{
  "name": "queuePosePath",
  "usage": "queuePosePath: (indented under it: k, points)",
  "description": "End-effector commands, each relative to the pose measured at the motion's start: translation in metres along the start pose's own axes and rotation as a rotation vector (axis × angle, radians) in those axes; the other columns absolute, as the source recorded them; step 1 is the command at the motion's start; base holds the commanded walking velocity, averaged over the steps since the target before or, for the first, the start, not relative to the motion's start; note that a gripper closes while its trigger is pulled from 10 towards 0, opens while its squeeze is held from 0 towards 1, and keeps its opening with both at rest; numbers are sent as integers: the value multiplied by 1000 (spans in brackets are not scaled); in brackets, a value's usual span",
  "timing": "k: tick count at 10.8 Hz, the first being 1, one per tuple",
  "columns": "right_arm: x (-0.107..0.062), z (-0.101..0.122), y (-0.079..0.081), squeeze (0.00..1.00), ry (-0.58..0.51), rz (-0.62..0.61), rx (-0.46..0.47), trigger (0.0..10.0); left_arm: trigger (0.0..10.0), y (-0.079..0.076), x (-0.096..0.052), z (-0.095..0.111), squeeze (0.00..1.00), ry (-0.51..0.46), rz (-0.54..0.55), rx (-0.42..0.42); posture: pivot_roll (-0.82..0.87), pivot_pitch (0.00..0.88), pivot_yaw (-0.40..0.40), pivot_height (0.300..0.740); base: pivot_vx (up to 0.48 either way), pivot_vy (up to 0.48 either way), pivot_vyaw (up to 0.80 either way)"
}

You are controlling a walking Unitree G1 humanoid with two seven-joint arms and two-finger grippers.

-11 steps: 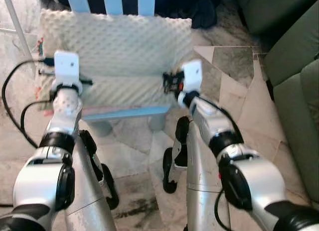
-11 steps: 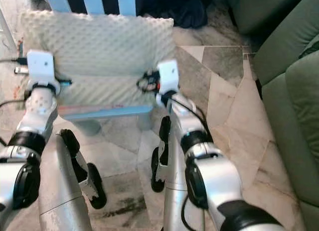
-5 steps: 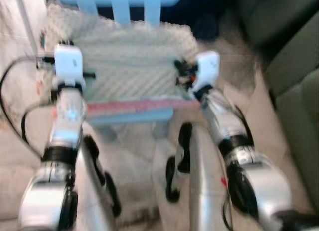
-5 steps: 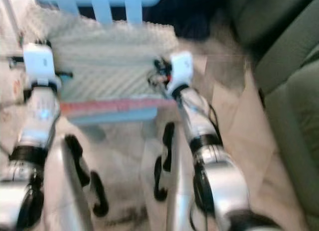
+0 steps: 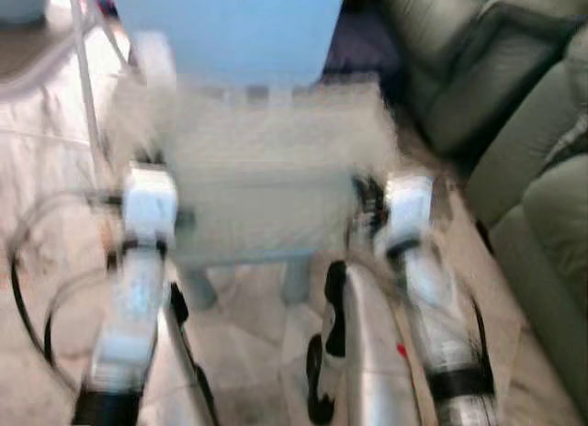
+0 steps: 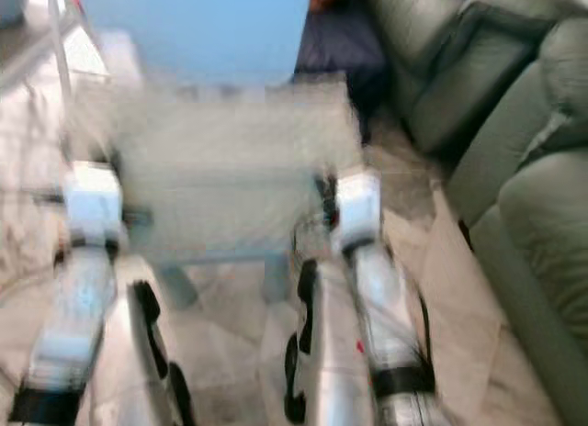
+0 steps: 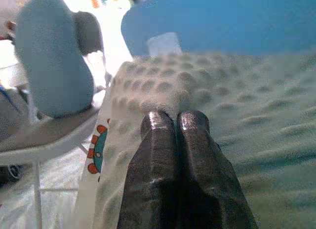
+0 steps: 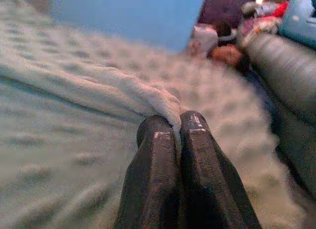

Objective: Move the pillow to the sofa

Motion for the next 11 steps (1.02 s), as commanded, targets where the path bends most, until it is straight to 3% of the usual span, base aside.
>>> queuePosePath:
  k: [1,2,4,6,8,11]
  points:
    - [-17,-3,-37,0,53,-198,-37,10000,10000,29,-10,0,0,17,96,53,15,45,-64,461,0,0,0]
    - [-29,-9,-35,0,94,-191,20,10000,10000,31,-24,-2,0,53,105,81,15,46,-65,461,0,0,0]
    - [-46,-24,-28,0,201,-203,-27,10000,10000,13,-40,-13,0,123,-2,36,-5,59,-59,461,0,0,0]
    - [-51,-15,-24,0,202,-267,14,10000,10000,4,-42,-13,0,140,-41,64,-20,56,-32,461,0,0,0]
    - [-44,-10,-16,0,155,-194,70,10000,10000,3,-31,-16,0,144,-40,51,-15,51,-39,466,0,0,0]
    - [-32,-4,-20,0,143,-182,91,10000,10000,-7,-28,-19,0,148,-45,20,-16,44,-56,524,0,0,0]
Point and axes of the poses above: a point about 5 cm out from each wrist's last joint towards the gripper, its own x axis pointing out of the wrist towards the gripper, its own z axis along the axis of the wrist's last joint, y = z × x, the point moved 2 cm from there along x, pointing out of the wrist towards the gripper, and after that the axes turned 9 degrees about -x, right-handed, at the moved point
